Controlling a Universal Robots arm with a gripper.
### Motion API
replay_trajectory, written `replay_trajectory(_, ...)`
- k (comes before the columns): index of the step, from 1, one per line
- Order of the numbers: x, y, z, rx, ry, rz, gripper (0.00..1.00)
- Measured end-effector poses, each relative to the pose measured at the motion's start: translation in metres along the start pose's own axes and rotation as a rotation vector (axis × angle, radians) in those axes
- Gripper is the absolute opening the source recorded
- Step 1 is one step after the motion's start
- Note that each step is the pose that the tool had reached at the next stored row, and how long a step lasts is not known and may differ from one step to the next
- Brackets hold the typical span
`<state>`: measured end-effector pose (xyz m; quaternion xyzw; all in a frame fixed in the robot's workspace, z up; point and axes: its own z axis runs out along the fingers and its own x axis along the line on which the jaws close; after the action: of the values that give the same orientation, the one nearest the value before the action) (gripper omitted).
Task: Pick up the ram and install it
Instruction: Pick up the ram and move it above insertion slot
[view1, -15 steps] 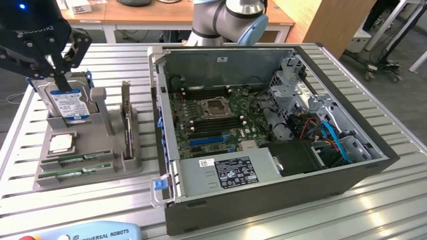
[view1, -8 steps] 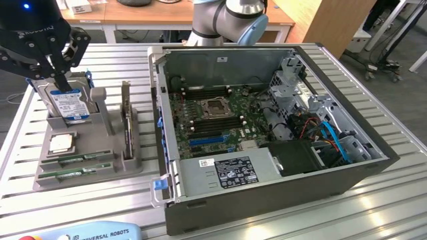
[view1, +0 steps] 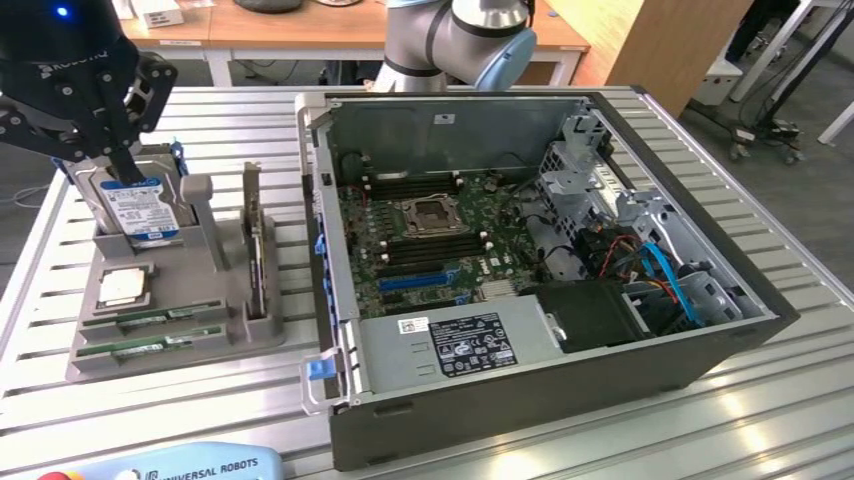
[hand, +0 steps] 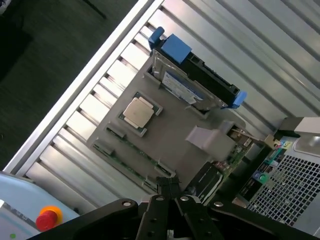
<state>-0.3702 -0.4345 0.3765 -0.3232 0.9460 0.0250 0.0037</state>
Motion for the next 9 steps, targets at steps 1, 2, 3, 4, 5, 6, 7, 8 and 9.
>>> replay_trajectory(1, 0.0000, 0.0000, 0.0000, -0.0003, 0.0007, -0.015, 0.10)
replay_trajectory(2, 0.0000, 0.0000, 0.0001, -0.0006, 0.0014, -0.029, 0.10)
replay_trajectory(3, 0.0000, 0.0000, 0.0002, -0.0010, 0.0019, -0.044, 0.10)
replay_trajectory(4, 0.0000, 0.0000, 0.0003, -0.0013, 0.0025, -0.058, 0.10)
replay_trajectory(5, 0.0000, 0.0000, 0.0003, -0.0017, 0.0033, -0.074, 0.10)
replay_trajectory(6, 0.0000, 0.0000, 0.0004, -0.0021, 0.0040, -0.090, 0.10)
replay_trajectory(7, 0.0000, 0.0000, 0.0004, -0.0024, 0.0048, -0.105, 0.10)
replay_trajectory(8, 0.0000, 0.0000, 0.0004, -0.0028, 0.0055, -0.121, 0.10)
replay_trajectory(9, 0.0000, 0.0000, 0.0004, -0.0031, 0.0062, -0.136, 0.10)
